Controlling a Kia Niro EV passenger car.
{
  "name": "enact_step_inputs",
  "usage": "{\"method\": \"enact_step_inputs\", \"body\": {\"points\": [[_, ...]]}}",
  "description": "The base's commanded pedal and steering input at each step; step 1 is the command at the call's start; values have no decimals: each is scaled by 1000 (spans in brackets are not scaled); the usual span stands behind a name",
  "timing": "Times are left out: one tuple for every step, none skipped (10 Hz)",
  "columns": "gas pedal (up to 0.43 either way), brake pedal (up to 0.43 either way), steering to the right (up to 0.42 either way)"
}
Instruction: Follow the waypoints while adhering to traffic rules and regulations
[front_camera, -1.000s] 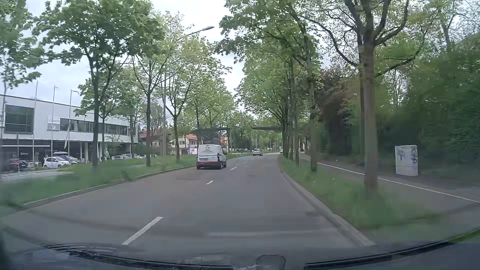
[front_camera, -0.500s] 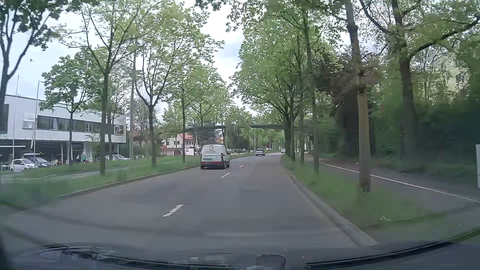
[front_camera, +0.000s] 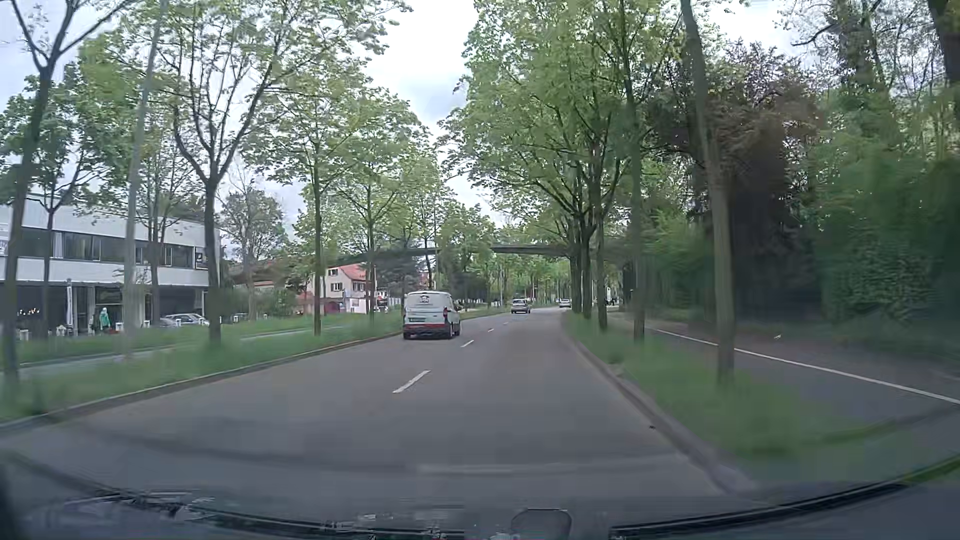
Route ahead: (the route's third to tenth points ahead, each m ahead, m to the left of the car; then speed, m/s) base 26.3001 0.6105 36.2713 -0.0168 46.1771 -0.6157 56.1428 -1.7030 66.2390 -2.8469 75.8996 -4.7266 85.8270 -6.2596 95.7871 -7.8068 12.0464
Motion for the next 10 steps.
{"method": "enact_step_inputs", "body": {"points": [[79, 0, 12], [79, 0, 12], [79, 0, 13], [79, 0, 12], [79, 0, 12], [79, 0, 12], [79, 0, 13], [79, 0, 12], [79, 0, 12], [67, 0, 12]]}}
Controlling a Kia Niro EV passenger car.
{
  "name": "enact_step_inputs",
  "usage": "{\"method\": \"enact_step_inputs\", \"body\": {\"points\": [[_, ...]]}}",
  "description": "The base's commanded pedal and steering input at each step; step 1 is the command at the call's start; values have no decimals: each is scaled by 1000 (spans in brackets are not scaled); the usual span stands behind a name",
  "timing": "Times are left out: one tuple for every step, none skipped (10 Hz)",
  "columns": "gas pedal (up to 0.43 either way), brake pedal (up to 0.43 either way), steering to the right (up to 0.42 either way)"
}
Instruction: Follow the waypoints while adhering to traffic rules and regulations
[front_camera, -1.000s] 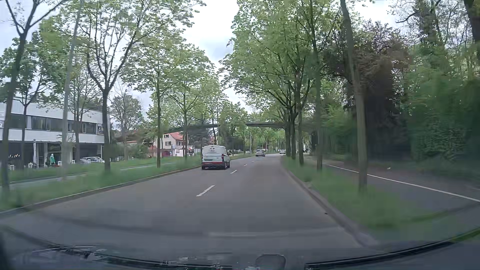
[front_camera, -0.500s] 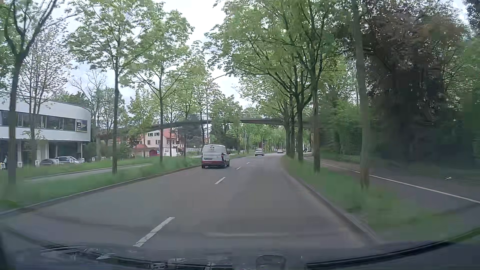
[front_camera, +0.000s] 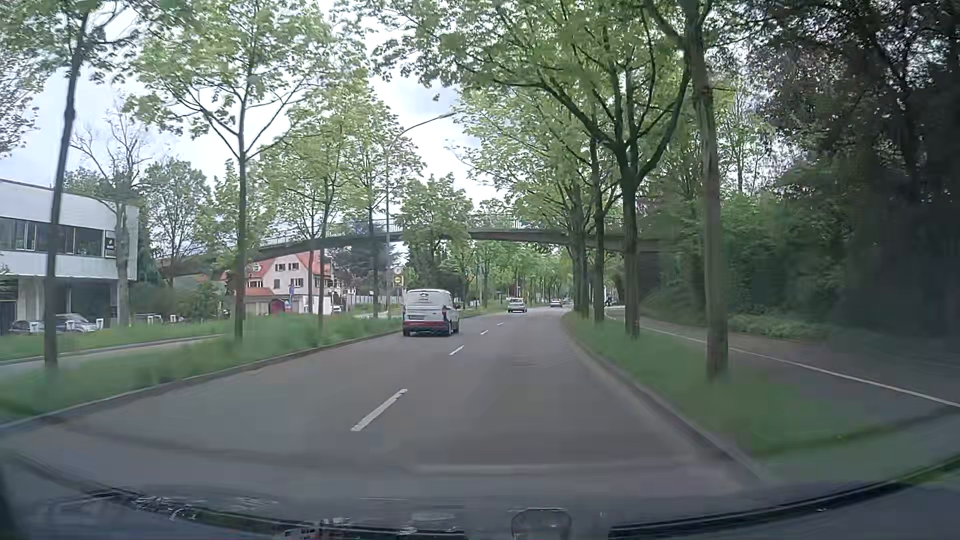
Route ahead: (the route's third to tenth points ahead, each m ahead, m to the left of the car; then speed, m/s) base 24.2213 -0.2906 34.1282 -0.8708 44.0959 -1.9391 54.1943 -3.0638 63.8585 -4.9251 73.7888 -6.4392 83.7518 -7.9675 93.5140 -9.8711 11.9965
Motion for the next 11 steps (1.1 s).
{"method": "enact_step_inputs", "body": {"points": [[67, 0, 12], [67, 0, 12], [67, 0, 12], [67, 0, 12], [67, 0, 12], [67, 0, 13], [67, 0, 12], [67, 0, 12], [67, 0, 12], [67, 0, 12], [67, 0, 12]]}}
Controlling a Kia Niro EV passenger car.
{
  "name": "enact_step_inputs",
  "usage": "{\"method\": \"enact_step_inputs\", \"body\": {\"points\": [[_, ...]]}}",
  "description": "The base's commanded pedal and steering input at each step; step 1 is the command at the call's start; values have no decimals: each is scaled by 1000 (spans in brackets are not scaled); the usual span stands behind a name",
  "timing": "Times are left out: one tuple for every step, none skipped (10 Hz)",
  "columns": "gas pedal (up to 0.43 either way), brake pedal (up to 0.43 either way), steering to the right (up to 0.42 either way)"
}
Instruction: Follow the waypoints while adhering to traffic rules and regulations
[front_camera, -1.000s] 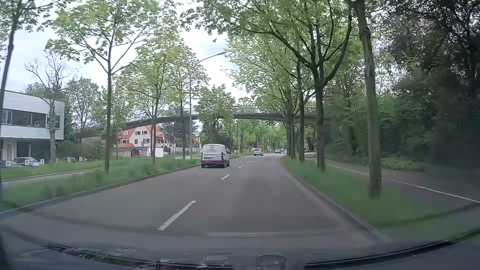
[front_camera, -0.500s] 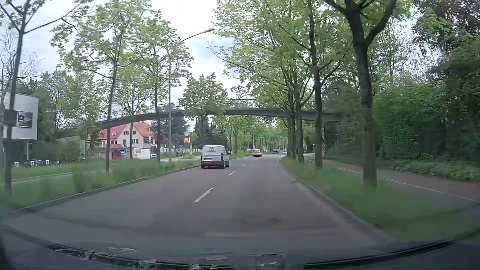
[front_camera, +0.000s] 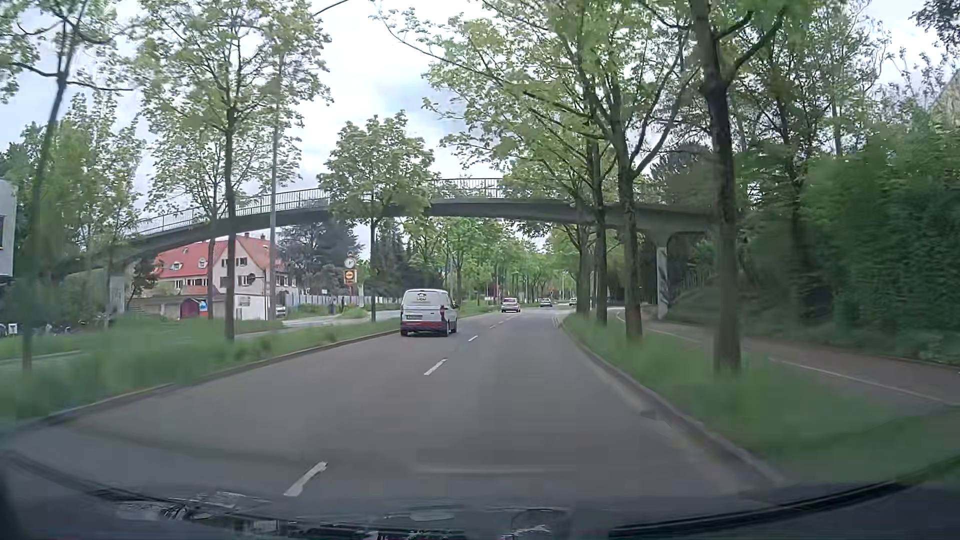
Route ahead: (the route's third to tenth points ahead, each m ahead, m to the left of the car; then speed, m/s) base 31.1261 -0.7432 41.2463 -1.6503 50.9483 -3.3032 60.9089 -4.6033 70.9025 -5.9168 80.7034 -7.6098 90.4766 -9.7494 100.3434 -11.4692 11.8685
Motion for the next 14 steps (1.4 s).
{"method": "enact_step_inputs", "body": {"points": [[67, 0, 12], [67, 0, 12], [67, 0, 12], [59, 0, 12], [59, 0, 12], [28, 0, 12], [20, 0, 12], [20, 0, 12], [20, 0, 11], [8, 0, 11], [8, 0, 12], [8, 0, 11], [8, 0, 11], [8, 0, 11]]}}
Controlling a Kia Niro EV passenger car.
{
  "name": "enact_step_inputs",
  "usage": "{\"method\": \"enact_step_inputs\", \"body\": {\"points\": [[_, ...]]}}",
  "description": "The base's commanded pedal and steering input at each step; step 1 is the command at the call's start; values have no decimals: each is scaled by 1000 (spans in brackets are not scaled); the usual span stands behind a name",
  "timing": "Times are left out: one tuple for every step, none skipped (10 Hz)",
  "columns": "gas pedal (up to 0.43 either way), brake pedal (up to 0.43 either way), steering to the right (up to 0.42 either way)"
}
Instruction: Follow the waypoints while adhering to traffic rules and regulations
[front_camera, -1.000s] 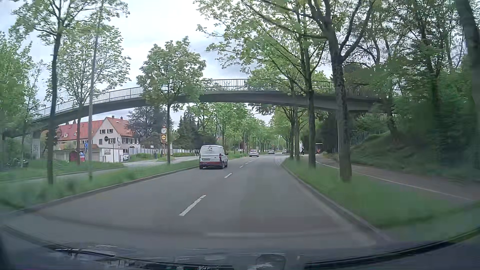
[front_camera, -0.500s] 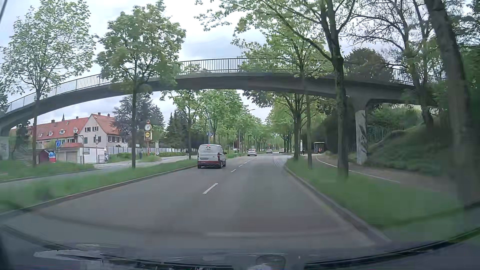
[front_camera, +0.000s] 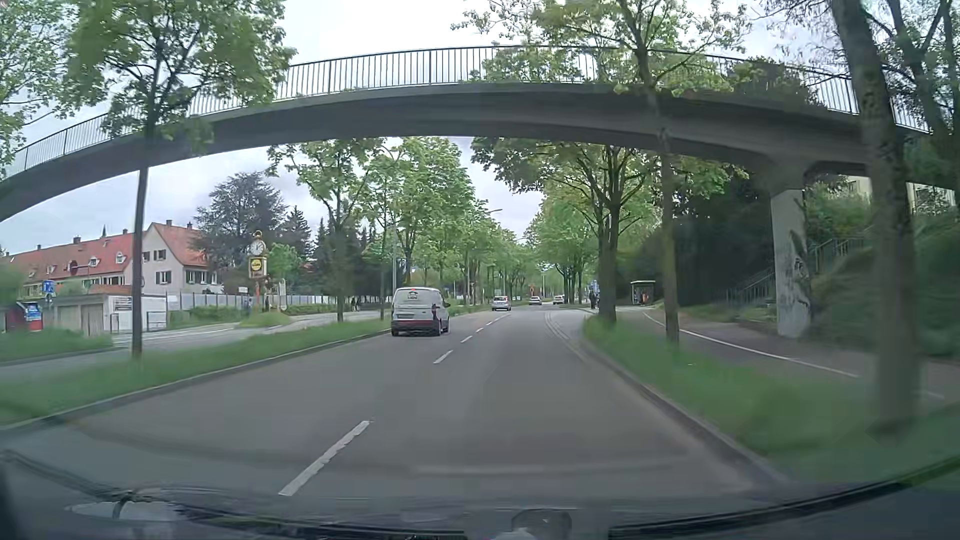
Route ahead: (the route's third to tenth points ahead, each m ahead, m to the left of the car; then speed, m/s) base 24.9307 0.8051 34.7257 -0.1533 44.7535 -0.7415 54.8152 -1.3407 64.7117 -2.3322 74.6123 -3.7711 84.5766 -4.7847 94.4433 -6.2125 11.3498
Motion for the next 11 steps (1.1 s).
{"method": "enact_step_inputs", "body": {"points": [[8, 0, 11], [8, 0, 11], [8, 0, 11], [0, 0, 10], [0, 0, 10], [0, 0, 9], [0, 0, 9], [0, 0, 9], [0, 0, 9], [0, 0, 9], [0, 0, 9]]}}
